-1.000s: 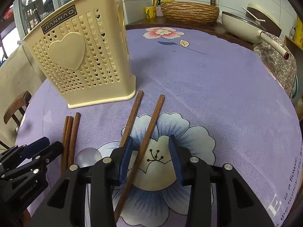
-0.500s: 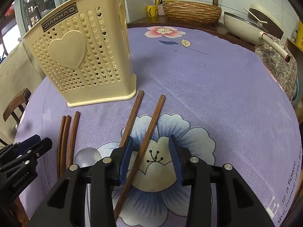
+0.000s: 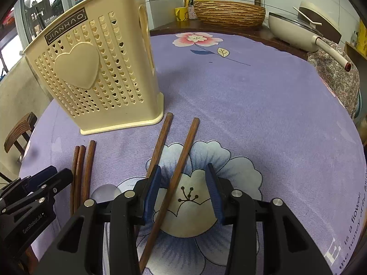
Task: Organize utensils
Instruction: 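Grasp a brown chopstick with the left tool while the right tool grasps another brown chopstick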
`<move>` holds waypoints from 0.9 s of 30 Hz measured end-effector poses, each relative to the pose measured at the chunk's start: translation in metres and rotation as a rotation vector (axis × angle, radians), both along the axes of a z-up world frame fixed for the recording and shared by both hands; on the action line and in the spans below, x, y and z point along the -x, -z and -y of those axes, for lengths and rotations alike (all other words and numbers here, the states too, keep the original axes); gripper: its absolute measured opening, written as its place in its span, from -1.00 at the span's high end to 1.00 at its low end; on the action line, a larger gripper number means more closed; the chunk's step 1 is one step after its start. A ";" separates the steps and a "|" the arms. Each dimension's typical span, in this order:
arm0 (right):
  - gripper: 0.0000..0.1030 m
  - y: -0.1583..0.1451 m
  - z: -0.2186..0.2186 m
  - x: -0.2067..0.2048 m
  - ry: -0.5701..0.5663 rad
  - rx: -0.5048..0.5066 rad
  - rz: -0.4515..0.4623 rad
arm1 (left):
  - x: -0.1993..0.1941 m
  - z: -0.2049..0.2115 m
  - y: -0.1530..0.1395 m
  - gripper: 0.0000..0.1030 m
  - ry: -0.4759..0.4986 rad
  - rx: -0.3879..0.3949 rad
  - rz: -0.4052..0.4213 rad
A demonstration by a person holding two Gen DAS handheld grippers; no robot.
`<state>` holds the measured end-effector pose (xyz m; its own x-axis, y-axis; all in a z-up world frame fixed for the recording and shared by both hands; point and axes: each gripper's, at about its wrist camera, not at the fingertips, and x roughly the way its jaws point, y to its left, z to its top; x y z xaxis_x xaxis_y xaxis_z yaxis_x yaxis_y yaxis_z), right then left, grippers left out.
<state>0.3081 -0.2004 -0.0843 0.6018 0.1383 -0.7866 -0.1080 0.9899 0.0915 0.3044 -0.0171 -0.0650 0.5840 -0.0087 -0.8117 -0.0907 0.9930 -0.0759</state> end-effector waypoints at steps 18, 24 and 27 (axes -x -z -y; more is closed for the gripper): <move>0.26 -0.001 -0.002 -0.018 0.037 -0.006 -0.013 | 0.001 -0.008 0.005 0.23 -0.016 -0.049 -0.017; 0.58 0.000 -0.004 -0.028 0.067 0.023 0.000 | 0.003 0.002 0.008 0.47 0.002 -0.070 -0.010; 0.74 0.001 0.000 -0.032 0.083 0.012 0.001 | 0.002 0.002 0.008 0.60 0.001 -0.064 -0.010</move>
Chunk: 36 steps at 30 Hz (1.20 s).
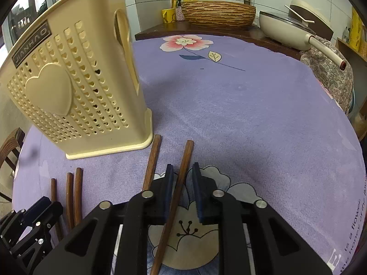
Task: Organize utensils
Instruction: 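Grasp a brown chopstick with the left tool while the right tool grasps another brown chopstick, then lift both brown chopsticks and lower them into the holder with both tools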
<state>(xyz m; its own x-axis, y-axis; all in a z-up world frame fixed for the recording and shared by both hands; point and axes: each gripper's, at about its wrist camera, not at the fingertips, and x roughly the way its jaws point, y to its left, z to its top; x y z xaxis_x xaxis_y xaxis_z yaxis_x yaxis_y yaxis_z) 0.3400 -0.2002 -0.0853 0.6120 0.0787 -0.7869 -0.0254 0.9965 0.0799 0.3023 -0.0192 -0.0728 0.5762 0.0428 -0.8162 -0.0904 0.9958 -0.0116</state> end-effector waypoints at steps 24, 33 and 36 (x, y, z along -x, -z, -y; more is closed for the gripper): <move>0.84 -0.001 0.007 -0.010 -0.008 -0.077 -0.022 | -0.022 -0.010 -0.002 0.82 0.034 0.069 -0.033; 0.86 -0.015 0.018 0.001 -0.017 -0.156 0.019 | -0.026 -0.018 -0.011 0.85 0.031 0.130 -0.009; 0.86 -0.030 0.023 0.013 -0.033 -0.195 0.062 | -0.020 -0.019 -0.025 0.86 0.041 0.159 0.021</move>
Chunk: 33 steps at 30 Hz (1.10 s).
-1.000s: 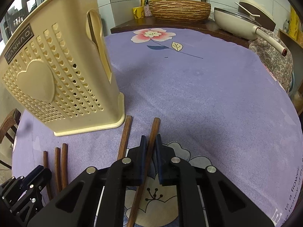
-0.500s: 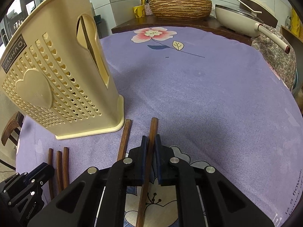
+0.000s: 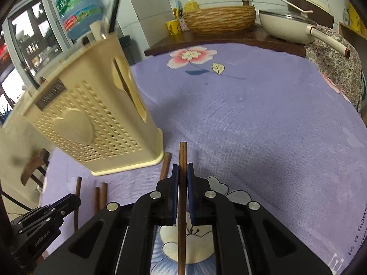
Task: Organize utensils
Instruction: 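Lift both brown chopsticks and lower them into the holder with both tools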
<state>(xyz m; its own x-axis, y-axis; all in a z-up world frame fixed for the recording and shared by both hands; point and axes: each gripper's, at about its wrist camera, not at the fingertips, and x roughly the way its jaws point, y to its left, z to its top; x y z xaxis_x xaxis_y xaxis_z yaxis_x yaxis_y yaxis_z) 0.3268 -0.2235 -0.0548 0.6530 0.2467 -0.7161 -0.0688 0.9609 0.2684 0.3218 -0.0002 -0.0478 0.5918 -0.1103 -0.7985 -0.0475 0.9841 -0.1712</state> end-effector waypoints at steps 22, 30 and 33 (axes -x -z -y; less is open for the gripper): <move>0.86 -0.139 0.017 0.129 -0.242 0.022 0.354 | 0.102 -0.022 -0.141 0.87 0.134 0.052 0.326; 0.86 -0.143 0.016 0.137 -0.253 0.028 0.358 | 0.111 -0.025 -0.145 0.87 0.138 0.064 0.327; 0.86 -0.143 0.016 0.138 -0.253 0.029 0.358 | 0.112 -0.026 -0.147 0.87 0.140 0.065 0.333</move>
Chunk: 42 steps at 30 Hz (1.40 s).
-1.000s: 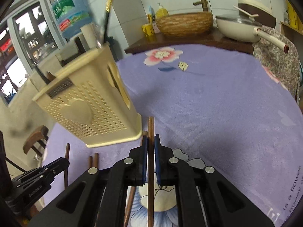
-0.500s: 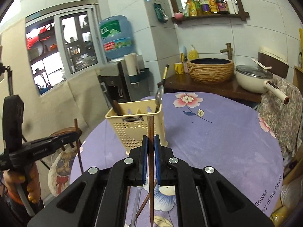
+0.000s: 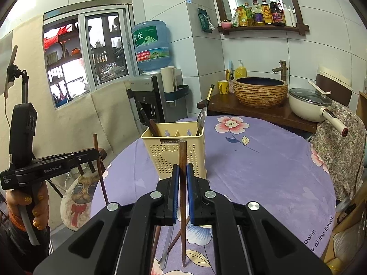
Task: Organize utensils
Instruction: 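Lift both brown chopsticks and lower them into the holder with both tools, then open both tools, leaving the chopsticks in the holder, and withdraw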
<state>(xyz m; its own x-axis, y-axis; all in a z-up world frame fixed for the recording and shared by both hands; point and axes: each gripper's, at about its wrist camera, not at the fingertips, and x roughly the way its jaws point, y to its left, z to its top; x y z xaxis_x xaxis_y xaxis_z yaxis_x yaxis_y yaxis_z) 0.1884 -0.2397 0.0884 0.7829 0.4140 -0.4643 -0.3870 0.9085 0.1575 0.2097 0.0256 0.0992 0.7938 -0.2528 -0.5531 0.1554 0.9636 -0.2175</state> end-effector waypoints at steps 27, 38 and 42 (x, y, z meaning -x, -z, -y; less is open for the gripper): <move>0.86 -0.159 -0.040 -0.092 0.069 -0.033 0.275 | -0.090 0.011 -0.186 0.87 -0.097 0.017 0.256; 0.86 -0.091 -0.058 -0.154 0.138 -0.047 0.198 | -0.157 0.008 -0.121 0.86 -0.169 0.002 0.136; 0.86 -0.056 -0.062 -0.164 0.143 -0.032 0.136 | -0.166 0.011 -0.079 0.86 -0.155 -0.004 0.069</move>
<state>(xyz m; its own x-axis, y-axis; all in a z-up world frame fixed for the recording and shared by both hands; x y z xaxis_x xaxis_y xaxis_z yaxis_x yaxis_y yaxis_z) 0.3526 -0.1775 0.1443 0.8893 0.3071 -0.3389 -0.2740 0.9511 0.1429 0.3752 0.0144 0.1781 0.8590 -0.1229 -0.4969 0.0196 0.9779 -0.2079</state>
